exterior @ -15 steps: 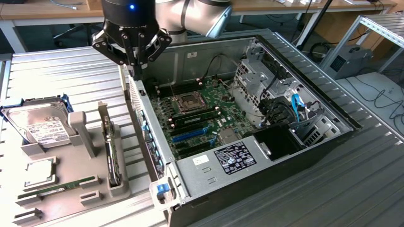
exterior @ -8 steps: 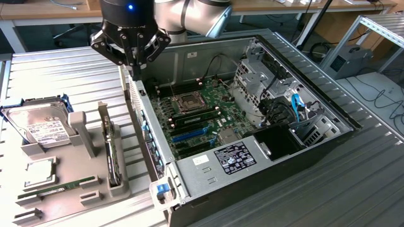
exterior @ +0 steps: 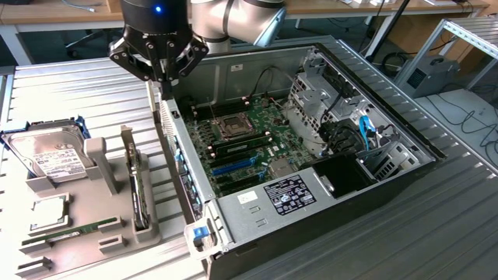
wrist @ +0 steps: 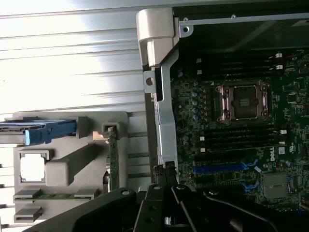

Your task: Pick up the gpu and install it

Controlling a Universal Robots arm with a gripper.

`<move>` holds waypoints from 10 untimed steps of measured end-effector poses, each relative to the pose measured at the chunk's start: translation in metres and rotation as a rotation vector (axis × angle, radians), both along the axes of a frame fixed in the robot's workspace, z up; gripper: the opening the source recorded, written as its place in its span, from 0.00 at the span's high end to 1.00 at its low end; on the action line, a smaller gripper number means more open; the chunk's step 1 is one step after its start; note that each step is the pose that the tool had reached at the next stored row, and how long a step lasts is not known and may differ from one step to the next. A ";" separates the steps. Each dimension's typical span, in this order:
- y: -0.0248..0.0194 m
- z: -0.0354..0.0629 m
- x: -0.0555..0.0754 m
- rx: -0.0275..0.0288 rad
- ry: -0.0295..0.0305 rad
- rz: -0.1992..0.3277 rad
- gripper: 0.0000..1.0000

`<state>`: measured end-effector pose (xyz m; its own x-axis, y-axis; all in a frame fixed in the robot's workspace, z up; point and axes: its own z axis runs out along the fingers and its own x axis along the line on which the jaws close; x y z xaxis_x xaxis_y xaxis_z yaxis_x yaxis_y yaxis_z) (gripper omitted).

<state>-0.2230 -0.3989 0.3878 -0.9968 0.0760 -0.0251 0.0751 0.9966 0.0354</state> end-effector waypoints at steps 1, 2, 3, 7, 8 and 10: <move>0.0000 0.0000 0.000 0.0000 0.0000 0.000 0.89; 0.0000 -0.0001 -0.001 0.0000 0.0000 0.000 0.89; 0.0000 -0.0001 -0.001 0.0000 -0.0001 0.000 0.89; 0.0000 -0.0003 -0.002 0.0000 0.0000 0.000 0.89; 0.0000 -0.0003 -0.002 0.0000 0.0000 0.000 0.89; 0.0000 -0.0004 -0.002 0.0000 -0.0001 0.000 0.89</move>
<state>-0.2252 -0.3989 0.3875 -0.9968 0.0760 -0.0252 0.0751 0.9965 0.0354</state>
